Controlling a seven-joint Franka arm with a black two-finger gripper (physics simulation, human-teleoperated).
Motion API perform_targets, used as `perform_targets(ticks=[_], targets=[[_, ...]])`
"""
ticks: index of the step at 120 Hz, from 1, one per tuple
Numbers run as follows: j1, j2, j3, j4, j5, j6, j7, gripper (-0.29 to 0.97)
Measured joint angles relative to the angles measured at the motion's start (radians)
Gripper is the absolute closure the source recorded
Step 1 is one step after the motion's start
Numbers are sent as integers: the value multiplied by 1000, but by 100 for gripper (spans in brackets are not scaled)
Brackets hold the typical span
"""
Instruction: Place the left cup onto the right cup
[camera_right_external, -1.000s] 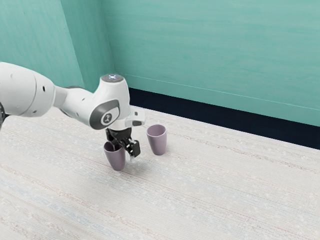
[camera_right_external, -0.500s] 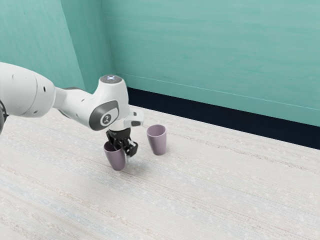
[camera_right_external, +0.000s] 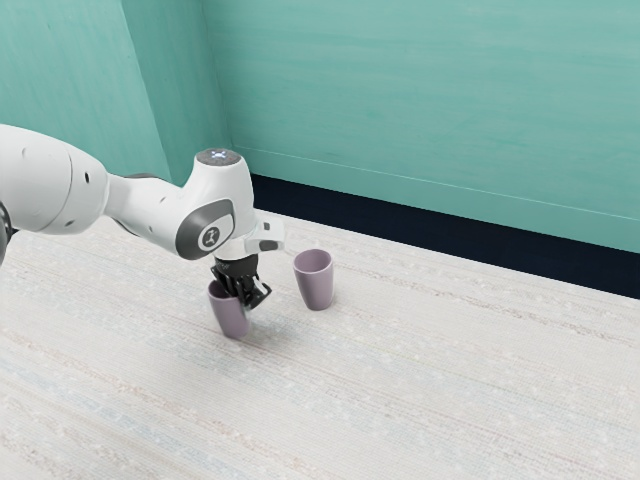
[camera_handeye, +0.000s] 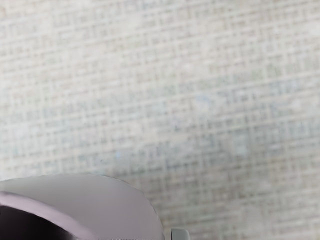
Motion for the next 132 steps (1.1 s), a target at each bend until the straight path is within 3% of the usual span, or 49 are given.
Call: perform_targets(ticks=[96, 132], targets=[[-2, -58, -8, 17, 17, -15, -34, 78], [-2, -70, -34, 103, 42, -86, -60, 78]])
